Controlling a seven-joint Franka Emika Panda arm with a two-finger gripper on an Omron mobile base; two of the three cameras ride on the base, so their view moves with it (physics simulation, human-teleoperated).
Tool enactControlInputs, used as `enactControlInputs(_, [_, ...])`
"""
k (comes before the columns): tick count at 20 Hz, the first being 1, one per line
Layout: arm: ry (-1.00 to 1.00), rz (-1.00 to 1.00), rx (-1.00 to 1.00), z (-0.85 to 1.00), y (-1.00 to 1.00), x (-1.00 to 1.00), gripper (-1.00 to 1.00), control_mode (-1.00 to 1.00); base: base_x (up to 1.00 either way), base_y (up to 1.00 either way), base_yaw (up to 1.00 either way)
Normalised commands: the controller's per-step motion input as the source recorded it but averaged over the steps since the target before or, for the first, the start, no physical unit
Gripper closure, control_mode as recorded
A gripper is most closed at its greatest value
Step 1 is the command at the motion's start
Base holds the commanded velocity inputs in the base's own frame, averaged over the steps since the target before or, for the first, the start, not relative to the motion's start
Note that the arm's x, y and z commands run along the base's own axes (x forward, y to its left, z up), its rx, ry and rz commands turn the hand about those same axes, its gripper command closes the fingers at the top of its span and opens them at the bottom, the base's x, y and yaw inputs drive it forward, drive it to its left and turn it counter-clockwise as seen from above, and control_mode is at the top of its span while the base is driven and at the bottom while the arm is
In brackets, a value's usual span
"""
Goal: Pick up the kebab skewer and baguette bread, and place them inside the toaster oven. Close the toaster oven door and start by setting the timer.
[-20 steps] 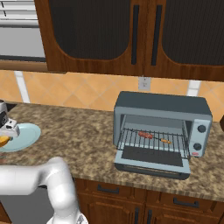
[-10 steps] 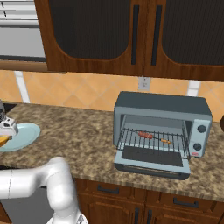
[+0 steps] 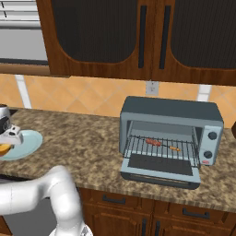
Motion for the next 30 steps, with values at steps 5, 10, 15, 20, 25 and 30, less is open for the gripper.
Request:
enactControlInputs(5, [-0.17, 0.0, 0.19, 0.83, -0.84, -0.45, 1.0, -1.0, 0.0, 0.0, 0.0])
enactControlInputs(10, [-0.23, 0.0, 0.17, 0.91, -1.0, -0.76, 1.0, -1.0, 0.0, 0.0, 0.0])
enactControlInputs(15, [-0.17, 0.0, 0.04, 0.74, -1.0, -0.47, 1.0, -1.0, 0.0, 0.0, 0.0])
enactControlInputs(20, [-0.08, 0.01, 0.0, 0.54, -1.0, -0.3, 1.0, -1.0, 0.0, 0.0, 0.0])
enactControlInputs(25, [-0.01, 0.09, 0.0, 0.35, -1.0, -0.13, 1.0, -1.0, 0.0, 0.0, 0.0])
enactControlInputs(30, [-0.08, 0.15, -0.06, 0.09, -1.0, -0.4, 1.0, -1.0, 0.0, 0.0, 0.0])
